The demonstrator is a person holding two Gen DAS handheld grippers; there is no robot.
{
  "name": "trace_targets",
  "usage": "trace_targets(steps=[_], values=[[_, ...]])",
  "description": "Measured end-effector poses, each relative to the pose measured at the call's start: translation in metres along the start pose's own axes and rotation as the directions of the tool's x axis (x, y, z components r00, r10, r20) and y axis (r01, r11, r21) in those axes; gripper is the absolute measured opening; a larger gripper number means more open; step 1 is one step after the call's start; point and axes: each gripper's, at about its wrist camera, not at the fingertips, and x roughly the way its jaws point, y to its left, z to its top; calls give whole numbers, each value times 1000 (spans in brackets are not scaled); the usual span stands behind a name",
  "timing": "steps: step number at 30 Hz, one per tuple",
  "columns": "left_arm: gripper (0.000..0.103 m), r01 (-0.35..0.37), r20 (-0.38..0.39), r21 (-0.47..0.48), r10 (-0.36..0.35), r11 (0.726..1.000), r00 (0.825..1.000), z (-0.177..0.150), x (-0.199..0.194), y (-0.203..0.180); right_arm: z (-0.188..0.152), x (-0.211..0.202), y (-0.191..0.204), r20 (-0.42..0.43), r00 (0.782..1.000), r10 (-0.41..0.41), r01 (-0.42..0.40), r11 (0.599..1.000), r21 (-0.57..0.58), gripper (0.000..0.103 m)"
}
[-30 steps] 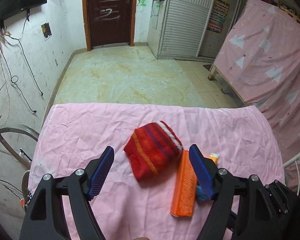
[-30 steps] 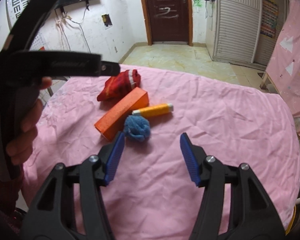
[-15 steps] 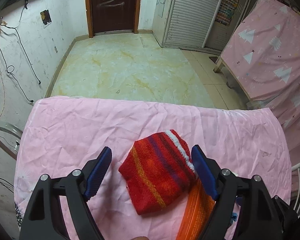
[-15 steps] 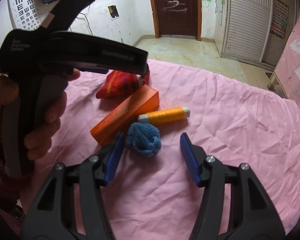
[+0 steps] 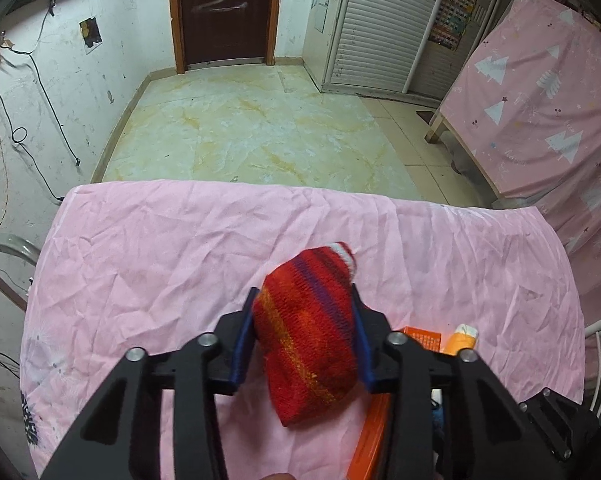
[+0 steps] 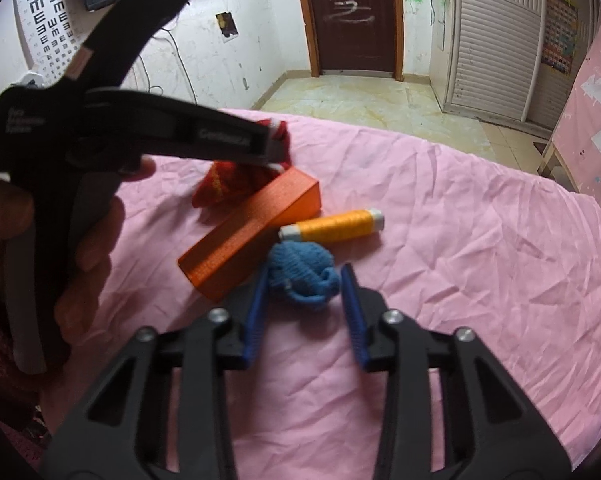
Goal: Collect trash
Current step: 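Grasp the red knitted sock with the left tool while the right tool grasps the blue yarn ball, then carry the red sock and blue yarn ball to the yellow bin and release both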
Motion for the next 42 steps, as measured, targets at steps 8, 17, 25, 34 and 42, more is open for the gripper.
trace_targets(steps=[8, 17, 25, 34, 42], values=[[28, -38, 80, -14, 39, 999, 996, -8, -41, 3, -11, -28, -1, 48, 999, -12, 11, 1000, 9, 30], [28, -45, 157, 16, 42, 999, 987, -24, -96, -20, -29, -72, -5, 117, 993, -26, 22, 999, 34, 30], [28, -28, 205, 96, 8, 995, 979, -50, -128, -71, -51, -113, -29, 183, 982, -55, 39, 995, 90, 30], [28, 31, 209, 235, -82, 972, 974, -90, -143, -158, -92, -166, -73, 244, 961, -133, 85, 977, 198, 30], [28, 76, 181, 331, -143, 941, 973, -117, -141, -222, -130, -200, -112, 269, 942, -202, 119, 948, 295, 30]])
